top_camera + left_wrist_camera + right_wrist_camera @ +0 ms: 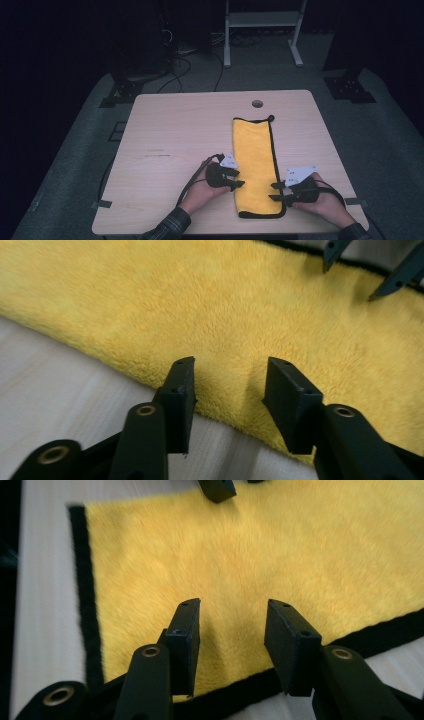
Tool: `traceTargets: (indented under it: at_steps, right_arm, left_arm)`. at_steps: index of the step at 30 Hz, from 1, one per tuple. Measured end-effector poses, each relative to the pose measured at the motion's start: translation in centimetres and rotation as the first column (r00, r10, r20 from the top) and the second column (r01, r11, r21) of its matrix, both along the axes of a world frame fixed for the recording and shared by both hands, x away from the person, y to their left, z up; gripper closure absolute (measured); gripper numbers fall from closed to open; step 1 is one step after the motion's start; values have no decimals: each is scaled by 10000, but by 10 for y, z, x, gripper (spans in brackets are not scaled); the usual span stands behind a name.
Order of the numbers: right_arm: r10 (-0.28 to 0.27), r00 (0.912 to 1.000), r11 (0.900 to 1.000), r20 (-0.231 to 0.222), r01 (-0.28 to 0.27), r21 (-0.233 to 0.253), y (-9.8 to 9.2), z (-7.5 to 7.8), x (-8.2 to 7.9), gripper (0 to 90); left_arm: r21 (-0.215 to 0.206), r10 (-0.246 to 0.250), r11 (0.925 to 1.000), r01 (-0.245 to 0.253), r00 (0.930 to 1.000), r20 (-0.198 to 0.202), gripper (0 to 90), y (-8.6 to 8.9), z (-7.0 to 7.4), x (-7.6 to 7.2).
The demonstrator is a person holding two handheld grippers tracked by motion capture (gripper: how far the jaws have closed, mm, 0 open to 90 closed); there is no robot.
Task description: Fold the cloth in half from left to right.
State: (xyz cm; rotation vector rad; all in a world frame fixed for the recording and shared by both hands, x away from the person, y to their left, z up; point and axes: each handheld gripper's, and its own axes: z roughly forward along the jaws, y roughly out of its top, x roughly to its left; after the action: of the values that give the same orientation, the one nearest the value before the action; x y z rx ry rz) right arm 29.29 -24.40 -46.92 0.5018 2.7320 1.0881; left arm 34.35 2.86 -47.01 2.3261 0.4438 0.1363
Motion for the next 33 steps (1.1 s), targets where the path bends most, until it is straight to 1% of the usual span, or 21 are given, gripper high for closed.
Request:
traceTargets:
  at_steps: [3, 4, 5, 6, 8, 9, 10, 13, 18, 19, 20, 21, 22, 23, 25, 26, 27, 28, 29, 32, 33]
  right_arm:
    - [40, 10000, 10000, -81, -40, -11, 1, -2, 0, 595]
    - [56, 10000, 10000, -56, -56, -21, 2, -3, -1, 602]
    - [56, 10000, 10000, -56, -56, -21, 2, -3, -1, 602]
    - [110, 9999, 9999, -79, -110, 9, 3, -3, -4, 606]
    - [237, 9996, 9997, -182, -236, 38, 6, -3, -7, 607]
    - [371, 9992, 9993, -162, -371, 11, 7, -3, -9, 607]
    - [426, 9989, 9991, -214, -425, 16, 9, -3, -11, 606]
    - [702, 9973, 9975, -206, -702, 7, 13, -3, -15, 604]
    - [1342, 9903, 9910, -362, -1342, 11, 27, -2, -31, 592]
    - [1342, 9903, 9910, -362, -1342, 11, 27, -2, -31, 592]
    - [1373, 9893, 9905, -500, -1370, 91, 29, -2, -32, 576]
    - [1351, 9892, 9908, -564, -1344, 164, 29, -2, -31, 567]
    - [1278, 9898, 9917, -623, -1265, 241, 28, -1, -29, 550]
    - [1126, 9920, 9933, -570, -1109, 328, 27, 0, -28, 527]
    - [799, 9958, 9955, -439, -775, 536, 25, 3, -22, 505]
    - [799, 9958, 9955, -439, -775, 536, 25, 3, -22, 505]
    - [428, 9987, 9972, -292, -409, 623, 22, 7, -15, 496]
    - [428, 9987, 9972, -292, -409, 623, 22, 7, -15, 496]
    - [34, 9996, 9966, -284, -11, 830, 18, 10, -5, 479]
    - [-327, 9992, 9948, -210, 346, 956, 15, 14, 7, 469]
    - [-633, 9977, 9926, -257, 656, 1022, 13, 17, 20, 449]
  left_arm:
    - [99, -35, 9999, 35, 10000, 2, 584, 0, 1, 0]
    - [238, -128, 9996, 125, 9998, 141, 588, 0, 1, -2]
    - [238, -128, 9996, 125, 9998, 141, 594, 0, 1, -2]
    - [466, -238, 9987, 228, 9995, 219, 598, 0, 3, -7]
    - [643, -337, 9974, 319, 9991, 273, 608, 2, 4, -13]
    - [643, -337, 9974, 319, 9991, 273, 608, 2, 4, -13]
    - [607, -332, 9976, 318, 9992, 221, 608, 7, 3, -19]
    - [541, -332, 9980, 324, 9994, 140, 608, 14, 3, -26]
    - [491, -369, 9981, 366, 9993, 53, 607, 31, 3, -47]
    - [491, -369, 9981, 366, 9993, 53, 605, 31, 3, -47]
    - [331, -251, 9991, 254, 9996, -108, 598, 34, 3, -49]
    - [234, -246, 9994, 252, 9993, -282, 582, 35, 3, -48]
    - [234, -246, 9994, 252, 9993, -282, 564, 35, 3, -48]
    - [-21, -135, 9999, 134, 9990, -428, 554, 38, 5, -43]
    - [-106, -92, 9999, 88, 9992, -388, 531, 39, 7, -40]
    - [-197, -22, 9998, 15, 9993, -373, 531, 40, 9, -37]
    - [-460, 165, 9988, -183, 9991, -401, 516, 43, 14, -28]
    - [-460, 165, 9988, -183, 9991, -401, 509, 43, 14, -28]
    - [-608, 308, 9976, -333, 9987, -417, 500, 44, 17, -23]
    - [-831, 680, 9940, -712, 9968, -410, 488, 48, 23, -7]
    - [-888, 888, 9919, -913, 9956, -311, 479, 49, 28, 4]
